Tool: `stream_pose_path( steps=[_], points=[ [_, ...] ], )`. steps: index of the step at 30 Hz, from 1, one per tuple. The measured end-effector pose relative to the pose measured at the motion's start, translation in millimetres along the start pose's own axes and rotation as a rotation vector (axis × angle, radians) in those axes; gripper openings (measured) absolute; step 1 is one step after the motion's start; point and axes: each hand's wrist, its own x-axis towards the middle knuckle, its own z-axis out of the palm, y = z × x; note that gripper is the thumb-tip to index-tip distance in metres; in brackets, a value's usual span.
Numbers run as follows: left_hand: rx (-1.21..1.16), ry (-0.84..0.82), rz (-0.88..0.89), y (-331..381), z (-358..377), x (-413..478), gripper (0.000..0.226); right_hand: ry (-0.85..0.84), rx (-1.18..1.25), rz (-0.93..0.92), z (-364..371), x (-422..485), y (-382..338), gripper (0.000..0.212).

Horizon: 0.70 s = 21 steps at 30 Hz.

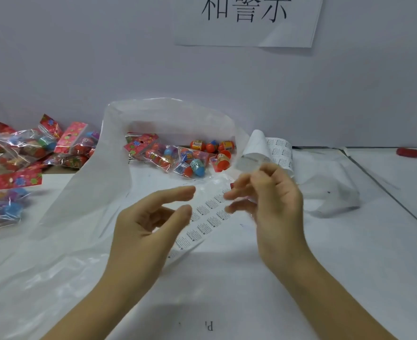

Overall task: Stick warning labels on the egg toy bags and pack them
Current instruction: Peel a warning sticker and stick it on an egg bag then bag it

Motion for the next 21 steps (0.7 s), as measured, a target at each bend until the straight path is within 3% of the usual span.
stream_pose_path(
  steps=[1,3,6,8,10,13,17,21],
  points=[
    [-0.002,0.044,-0.004,-1,-2,2,0.027,0.058,-0.058,-0.05,-10,10,-5,0.011],
    [-0.003,0.086,-0.025,-3,-5,6,0.025,0.061,-0.436,-0.128,-35,30,-16,0.044],
    [-0.002,0.028,-0.099,-6,-4,5,0.024,-0.132,-1.012,0.114,-71,47,-18,0.087],
    [-0.027,-0.033,-0.186,-8,1,3,0.023,-0.235,-1.12,0.29,-81,50,-8,0.101],
    [-0.1,-0.042,-0.276,-11,5,1,0.025,-0.249,-1.172,0.326,-85,51,1,0.106],
    [-0.245,-0.028,-0.404,-15,7,1,0.024,-0.186,-1.055,0.317,-77,49,-2,0.111],
    [-0.43,-0.122,-0.563,-15,13,-1,0.064,-0.117,-0.573,0.149,-37,29,-8,0.112],
    [-0.428,-0.186,-0.42,-2,18,-8,0.051,-0.189,-0.326,0.143,0,-3,8,0.104]
  ],
)
